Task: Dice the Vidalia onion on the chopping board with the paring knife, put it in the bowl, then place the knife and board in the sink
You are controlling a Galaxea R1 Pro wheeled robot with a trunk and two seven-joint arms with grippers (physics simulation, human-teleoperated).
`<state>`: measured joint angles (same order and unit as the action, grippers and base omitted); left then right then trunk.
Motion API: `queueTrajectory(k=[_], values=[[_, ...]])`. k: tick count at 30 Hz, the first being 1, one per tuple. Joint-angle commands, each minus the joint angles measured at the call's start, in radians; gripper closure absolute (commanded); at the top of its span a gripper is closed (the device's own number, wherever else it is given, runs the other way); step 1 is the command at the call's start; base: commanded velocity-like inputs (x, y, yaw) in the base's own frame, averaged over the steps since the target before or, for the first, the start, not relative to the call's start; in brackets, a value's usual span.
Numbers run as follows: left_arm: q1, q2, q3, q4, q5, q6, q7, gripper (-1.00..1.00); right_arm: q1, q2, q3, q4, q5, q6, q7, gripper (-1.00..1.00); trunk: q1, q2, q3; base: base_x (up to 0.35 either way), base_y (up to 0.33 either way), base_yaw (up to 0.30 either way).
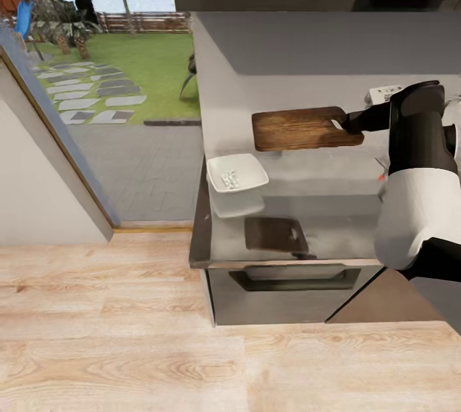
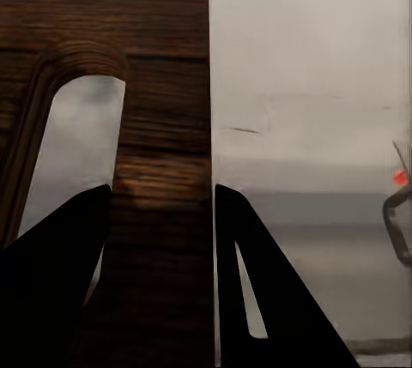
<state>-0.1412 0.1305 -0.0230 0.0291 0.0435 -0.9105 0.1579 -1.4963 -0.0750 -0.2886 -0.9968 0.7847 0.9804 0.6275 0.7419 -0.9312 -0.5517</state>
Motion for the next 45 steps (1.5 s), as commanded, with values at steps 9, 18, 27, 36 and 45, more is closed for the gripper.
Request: queueTrajectory(k=[9,18,27,36,45], values=[[-0.001,-0.006,-0.003,0.011,0.004,-0.005,0.0,-1.0,0.003,-0.006,-0.003,0.018,0.009,0.001,0.012,1.0,-0.001,-0.001,-0.001,-0.337,-0.087,0.0],[-0.001,-0.006,-0.003,0.012,0.004,-0.005,0.0,-1.0,0.004,-0.03,-0.17,0.123,0.013,-0.058,0.0,1.0,-0.001,-0.001,-0.001,-0.187,-0.064,0.0],[-0.001,-0.006,-0.003,0.012,0.004,-0.005,0.0,-1.0,0.007,-0.071,-0.366,0.145,0.014,-0.096,-0.089,1.0,-0.001,-0.001,-0.001,-0.003,-0.001,0.0],[-0.001,-0.006,-0.003,0.012,0.004,-0.005,0.0,-1.0,0.007,-0.068,-0.396,0.146,0.013,-0.188,-0.309,1.0,-0.001,-0.001,-0.001,0.0,0.0,0.0],[-0.001,-0.006,-0.003,0.012,0.004,-0.007,0.0,-1.0,0.007,-0.068,-0.396,0.146,0.014,-0.189,-0.314,1.0,-0.001,-0.001,-0.001,0.0,0.0,0.0]])
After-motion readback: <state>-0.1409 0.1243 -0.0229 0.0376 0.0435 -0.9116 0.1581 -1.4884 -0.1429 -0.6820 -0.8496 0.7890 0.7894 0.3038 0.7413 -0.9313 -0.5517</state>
